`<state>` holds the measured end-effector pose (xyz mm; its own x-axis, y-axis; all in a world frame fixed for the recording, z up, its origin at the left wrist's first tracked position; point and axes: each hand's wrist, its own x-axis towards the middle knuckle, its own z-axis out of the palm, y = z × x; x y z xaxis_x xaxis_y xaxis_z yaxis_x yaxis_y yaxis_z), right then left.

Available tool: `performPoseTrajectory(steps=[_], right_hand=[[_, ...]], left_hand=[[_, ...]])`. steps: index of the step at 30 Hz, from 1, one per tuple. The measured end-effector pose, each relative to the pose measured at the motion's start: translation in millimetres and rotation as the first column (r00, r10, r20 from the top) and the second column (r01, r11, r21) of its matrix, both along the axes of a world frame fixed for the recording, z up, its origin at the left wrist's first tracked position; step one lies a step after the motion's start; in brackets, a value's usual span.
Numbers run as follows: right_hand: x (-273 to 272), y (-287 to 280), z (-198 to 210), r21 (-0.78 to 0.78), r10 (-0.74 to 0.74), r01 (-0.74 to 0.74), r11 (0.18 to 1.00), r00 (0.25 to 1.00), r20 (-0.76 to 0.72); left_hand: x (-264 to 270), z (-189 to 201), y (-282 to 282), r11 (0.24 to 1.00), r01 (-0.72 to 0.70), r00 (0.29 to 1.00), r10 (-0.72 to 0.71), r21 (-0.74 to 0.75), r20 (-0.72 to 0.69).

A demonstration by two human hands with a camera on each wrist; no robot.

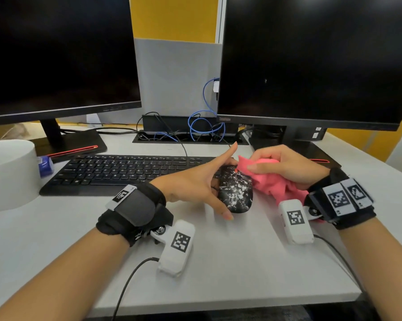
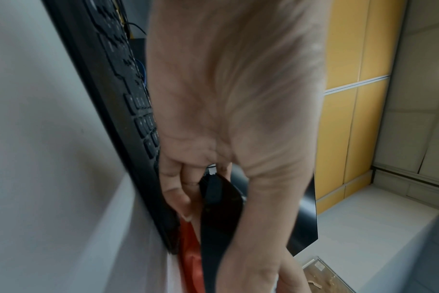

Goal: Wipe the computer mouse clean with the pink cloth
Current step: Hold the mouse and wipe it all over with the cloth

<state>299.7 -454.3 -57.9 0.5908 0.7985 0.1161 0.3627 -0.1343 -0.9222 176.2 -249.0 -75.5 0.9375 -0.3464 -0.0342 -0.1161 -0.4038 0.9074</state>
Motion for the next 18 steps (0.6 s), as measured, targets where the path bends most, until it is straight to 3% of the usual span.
performPoseTrajectory(steps=[3,7,12,15,18], right_hand=[[-2.0,-3.8,2.9,-0.083,0.007,-0.008,0.997,1.000,-0.008],[4.1,-4.8,3.4,0.053,-0.085,0.085,0.995,0.996,-0.005],[-0.3,-1.5,1.6,-0.048,-0.045,0.046,0.998,0.999,0.026],[4.8,-3.7,3.0,0.025,-0.122,0.121,0.992,0.992,0.042],[0.9,0.5,0.5,0.016,-0.083,0.083,0.996,0.996,0.020]], left_hand=[[0.4,-0.6,-0.3,1.000,0.004,1.000,-0.004,-0.001,-0.004],[-0.8,0.4,-1.5,1.000,0.013,1.000,-0.014,-0.004,-0.011],[-1.2,0.6,-2.4,0.999,0.023,1.000,-0.024,-0.027,-0.019],[-0.8,-0.3,-2.1,0.999,0.028,1.000,-0.029,-0.035,-0.012],[-0.6,0.1,-2.0,0.999,0.020,1.000,-0.020,-0.046,-0.006]])
